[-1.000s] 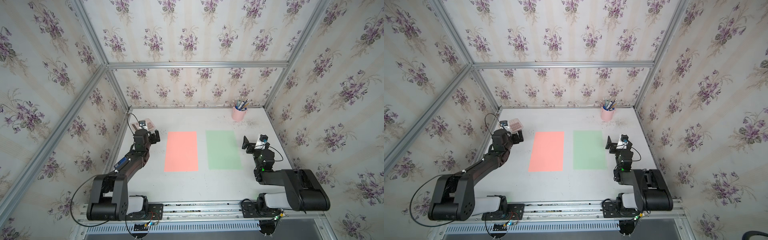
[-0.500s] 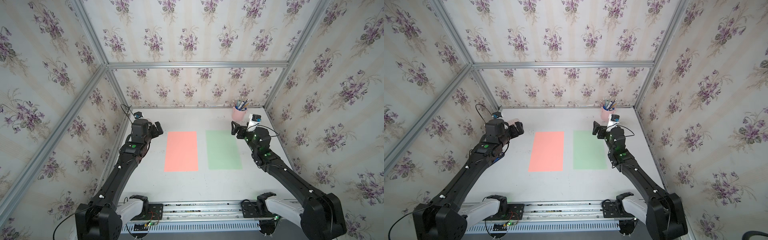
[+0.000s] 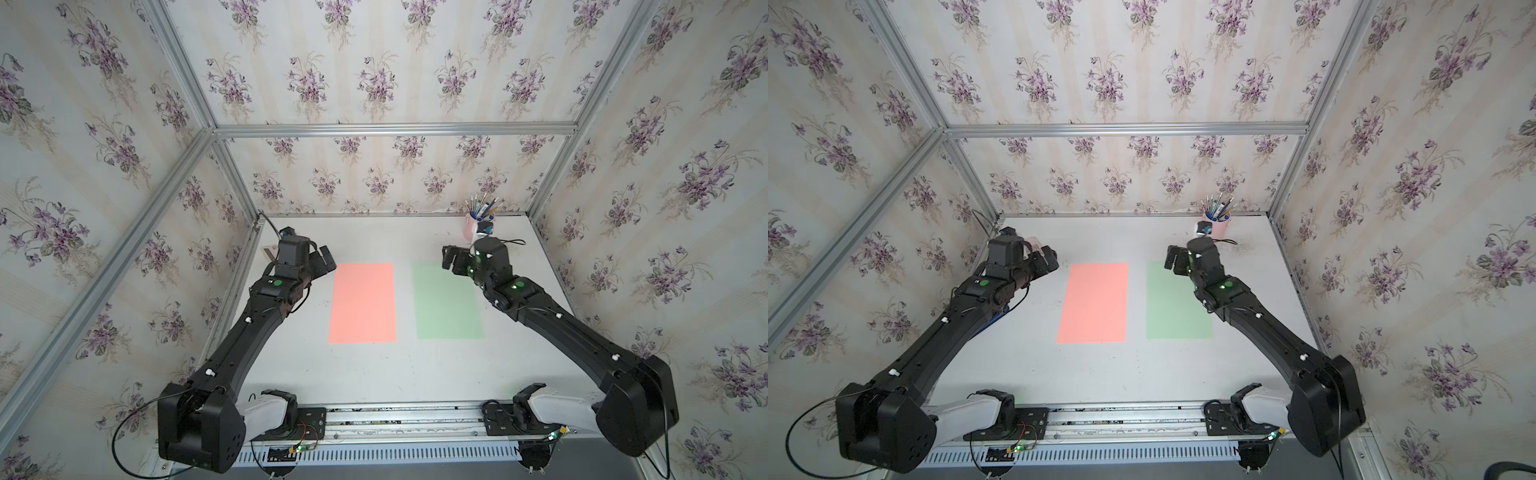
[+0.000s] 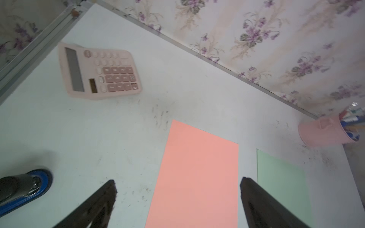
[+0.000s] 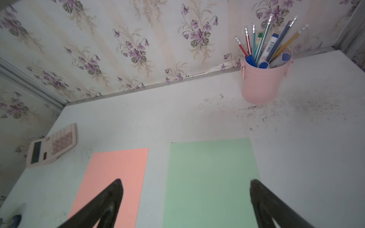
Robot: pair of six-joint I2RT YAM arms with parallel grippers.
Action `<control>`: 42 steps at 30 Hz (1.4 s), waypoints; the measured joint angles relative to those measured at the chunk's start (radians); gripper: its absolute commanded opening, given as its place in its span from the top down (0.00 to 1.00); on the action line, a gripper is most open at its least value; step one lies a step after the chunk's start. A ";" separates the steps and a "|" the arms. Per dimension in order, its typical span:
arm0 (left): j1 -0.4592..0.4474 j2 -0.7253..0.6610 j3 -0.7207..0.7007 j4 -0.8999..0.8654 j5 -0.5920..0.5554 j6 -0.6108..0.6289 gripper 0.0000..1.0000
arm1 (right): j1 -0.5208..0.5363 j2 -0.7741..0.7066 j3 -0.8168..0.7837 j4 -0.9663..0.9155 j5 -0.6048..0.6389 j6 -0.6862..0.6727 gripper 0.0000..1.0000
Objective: Fold the rectangular paper in half along the long edge
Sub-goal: Pick up the paper from the center of the board.
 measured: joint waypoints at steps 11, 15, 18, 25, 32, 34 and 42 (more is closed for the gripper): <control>-0.175 0.112 0.110 -0.219 -0.193 0.041 0.00 | 0.045 0.190 0.153 -0.296 0.251 0.099 0.00; -0.181 0.123 0.132 -0.258 -0.205 0.054 0.00 | 0.019 0.183 0.143 -0.340 0.289 0.151 0.00; -0.179 0.126 0.134 -0.271 -0.207 0.054 0.00 | -0.047 0.157 0.102 -0.338 0.223 0.157 0.00; -0.150 0.148 0.138 -0.294 -0.127 0.061 0.23 | -0.040 0.134 0.039 -0.197 -0.072 0.086 0.25; -0.069 0.129 0.048 -0.346 0.024 0.051 0.52 | 0.076 0.202 0.006 -0.073 -0.327 0.077 0.22; -0.067 0.117 0.021 -0.359 0.060 0.049 0.59 | 0.101 0.221 -0.007 -0.057 -0.374 0.086 0.22; -0.042 0.205 -0.068 -0.353 0.135 0.011 0.65 | 0.177 0.314 -0.009 0.016 -0.463 0.114 0.21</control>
